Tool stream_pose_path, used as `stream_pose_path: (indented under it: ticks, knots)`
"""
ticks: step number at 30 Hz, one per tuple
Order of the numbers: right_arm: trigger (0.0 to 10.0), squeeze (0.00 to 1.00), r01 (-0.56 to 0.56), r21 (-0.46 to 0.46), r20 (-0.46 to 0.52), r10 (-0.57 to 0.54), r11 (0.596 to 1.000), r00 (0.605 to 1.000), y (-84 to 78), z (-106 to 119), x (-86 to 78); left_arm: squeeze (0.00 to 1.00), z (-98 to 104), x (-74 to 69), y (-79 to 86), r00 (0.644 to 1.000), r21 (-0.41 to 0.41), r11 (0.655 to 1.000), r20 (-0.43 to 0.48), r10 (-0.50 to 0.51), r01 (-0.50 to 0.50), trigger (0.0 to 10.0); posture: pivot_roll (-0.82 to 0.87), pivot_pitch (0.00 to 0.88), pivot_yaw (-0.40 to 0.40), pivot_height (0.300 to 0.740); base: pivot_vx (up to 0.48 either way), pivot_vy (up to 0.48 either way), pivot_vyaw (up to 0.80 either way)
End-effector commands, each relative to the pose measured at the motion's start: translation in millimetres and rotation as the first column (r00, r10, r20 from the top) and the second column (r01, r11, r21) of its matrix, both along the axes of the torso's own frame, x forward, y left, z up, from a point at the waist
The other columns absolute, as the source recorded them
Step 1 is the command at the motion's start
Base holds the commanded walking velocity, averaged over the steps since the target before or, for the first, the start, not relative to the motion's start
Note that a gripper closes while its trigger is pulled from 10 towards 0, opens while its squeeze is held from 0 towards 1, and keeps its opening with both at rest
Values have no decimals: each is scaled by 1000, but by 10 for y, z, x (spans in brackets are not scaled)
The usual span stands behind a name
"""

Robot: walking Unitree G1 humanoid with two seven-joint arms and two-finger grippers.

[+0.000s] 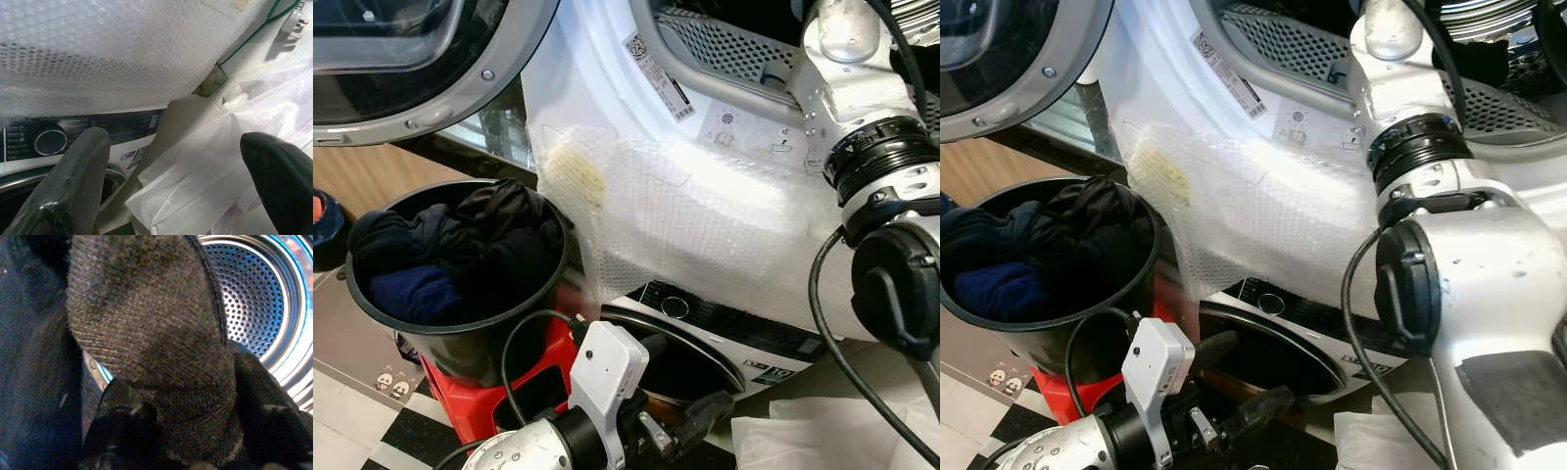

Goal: Clothes washing

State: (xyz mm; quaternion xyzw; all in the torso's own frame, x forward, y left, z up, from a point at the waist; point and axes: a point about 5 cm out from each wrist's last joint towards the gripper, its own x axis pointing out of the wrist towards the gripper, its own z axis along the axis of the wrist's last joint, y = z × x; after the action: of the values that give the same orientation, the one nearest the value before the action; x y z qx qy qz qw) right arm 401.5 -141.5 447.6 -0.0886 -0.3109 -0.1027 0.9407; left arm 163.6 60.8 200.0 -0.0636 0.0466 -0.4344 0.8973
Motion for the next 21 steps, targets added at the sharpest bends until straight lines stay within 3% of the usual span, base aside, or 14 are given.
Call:
stream_pose_path:
  ticks: [1, 16, 21]
  knots:
    - [10000, 1000, 16, 6, 24, -16, 1000, 1000, -53, 153, -55, 0, 33, -64, -43, 999, -18, 999, -4, -35, 35, 10000, 124, 301, -196, 740, 0, 0, 0]
    - [10000, 1000, -22, 36, -55, 24, 999, 998, -95, 124, -21, 0, 43, -56, -57, 999, -23, 999, -13, -39, 38, 10000, 113, 305, -182, 740, 0, 0, 0]
    - [10000, 1000, -37, -29, -118, 33, 999, 992, -130, 118, -6, 0, 47, -48, -60, 999, -24, 999, -14, -42, 41, 10000, 110, 301, -177, 740, 0, 0, 0]
